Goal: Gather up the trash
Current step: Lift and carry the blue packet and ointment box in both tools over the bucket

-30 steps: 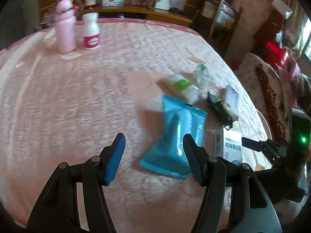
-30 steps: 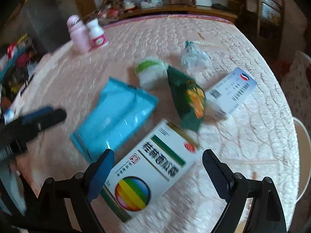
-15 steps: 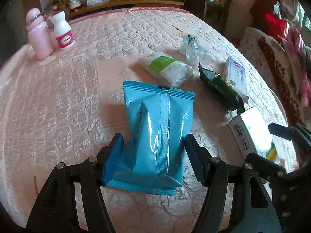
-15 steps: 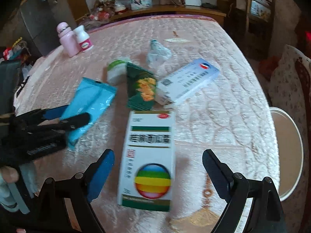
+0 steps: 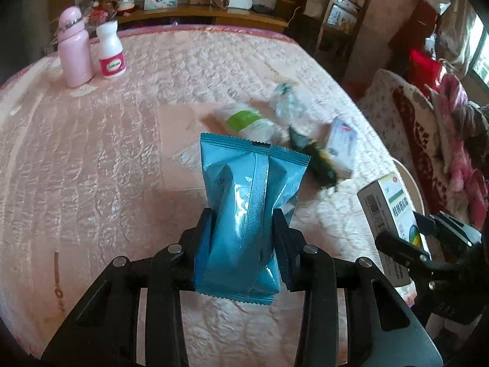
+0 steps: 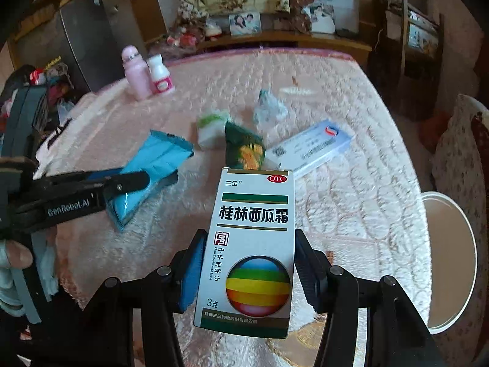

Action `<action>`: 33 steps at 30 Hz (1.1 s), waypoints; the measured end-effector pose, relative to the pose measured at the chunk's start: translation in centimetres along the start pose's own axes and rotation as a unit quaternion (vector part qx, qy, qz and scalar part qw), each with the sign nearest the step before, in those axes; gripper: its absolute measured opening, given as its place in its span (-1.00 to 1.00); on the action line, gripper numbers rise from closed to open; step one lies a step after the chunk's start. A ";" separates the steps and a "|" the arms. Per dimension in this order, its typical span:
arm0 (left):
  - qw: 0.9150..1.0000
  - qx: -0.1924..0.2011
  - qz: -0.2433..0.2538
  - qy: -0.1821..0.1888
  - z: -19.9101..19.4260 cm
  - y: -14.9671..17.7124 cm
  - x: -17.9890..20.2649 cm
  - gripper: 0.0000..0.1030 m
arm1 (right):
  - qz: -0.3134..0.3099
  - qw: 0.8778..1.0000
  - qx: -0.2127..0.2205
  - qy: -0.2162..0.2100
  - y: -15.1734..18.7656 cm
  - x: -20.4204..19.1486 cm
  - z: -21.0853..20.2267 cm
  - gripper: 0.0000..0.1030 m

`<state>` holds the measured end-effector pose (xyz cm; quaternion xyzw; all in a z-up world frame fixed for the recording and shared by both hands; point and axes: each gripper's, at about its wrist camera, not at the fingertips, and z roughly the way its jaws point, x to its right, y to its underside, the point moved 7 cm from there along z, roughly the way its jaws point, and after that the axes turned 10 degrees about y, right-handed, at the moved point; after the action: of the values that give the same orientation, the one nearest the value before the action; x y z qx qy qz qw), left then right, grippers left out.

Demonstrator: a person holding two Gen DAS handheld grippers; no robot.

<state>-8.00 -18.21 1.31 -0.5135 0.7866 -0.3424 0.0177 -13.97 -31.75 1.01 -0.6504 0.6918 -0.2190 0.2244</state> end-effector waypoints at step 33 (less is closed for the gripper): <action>0.994 0.018 0.092 0.052 2.3 -2.7 15.1 -0.31 | 0.110 0.991 0.047 0.058 0.8 12.9 -5.7 0.04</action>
<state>-12.10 -32.46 6.02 -0.4200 0.8240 -0.3799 0.0175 -18.68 -44.52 4.81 -0.5451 0.7600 -0.2625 0.2374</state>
